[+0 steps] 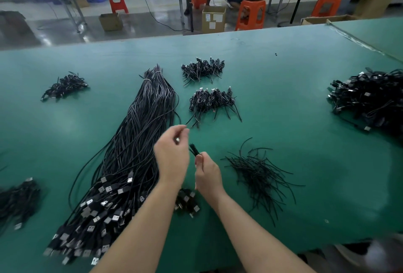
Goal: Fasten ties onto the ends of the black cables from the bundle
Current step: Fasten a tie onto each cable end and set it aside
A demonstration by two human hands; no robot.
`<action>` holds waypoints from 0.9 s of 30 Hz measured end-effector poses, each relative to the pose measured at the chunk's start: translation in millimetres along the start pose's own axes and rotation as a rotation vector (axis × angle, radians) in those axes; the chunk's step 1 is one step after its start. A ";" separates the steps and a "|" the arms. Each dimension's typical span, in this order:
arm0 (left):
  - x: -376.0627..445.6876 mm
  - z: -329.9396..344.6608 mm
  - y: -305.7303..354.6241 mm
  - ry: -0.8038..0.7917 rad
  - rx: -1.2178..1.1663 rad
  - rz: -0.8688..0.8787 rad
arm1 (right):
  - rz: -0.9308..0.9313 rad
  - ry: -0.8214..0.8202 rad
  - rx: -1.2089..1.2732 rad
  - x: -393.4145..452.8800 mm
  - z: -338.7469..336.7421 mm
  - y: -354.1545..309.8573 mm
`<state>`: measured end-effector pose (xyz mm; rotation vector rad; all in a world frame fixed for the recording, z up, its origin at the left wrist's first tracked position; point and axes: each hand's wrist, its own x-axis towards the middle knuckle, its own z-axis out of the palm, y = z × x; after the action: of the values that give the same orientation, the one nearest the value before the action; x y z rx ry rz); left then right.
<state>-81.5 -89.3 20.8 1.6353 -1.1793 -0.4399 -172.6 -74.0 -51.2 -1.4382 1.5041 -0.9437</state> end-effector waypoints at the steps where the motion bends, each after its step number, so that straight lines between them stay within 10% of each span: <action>1: 7.1 -7.0 -9.4 0.063 -0.048 -0.099 | -0.009 -0.008 -0.012 -0.5 -1.0 -1.0; 12: 5.0 -5.7 -57.4 -0.366 0.141 -0.295 | -0.056 -0.105 -0.022 -2.4 -9.3 -4.9; 27: -6.7 -20.4 -44.8 -0.535 -0.116 -0.269 | -0.085 -0.093 -0.045 -1.0 -5.7 -2.8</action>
<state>-47.7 -73.4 -11.9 1.6283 -1.2867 -1.1507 -176.9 -73.3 -46.3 -1.5673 1.4133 -0.8862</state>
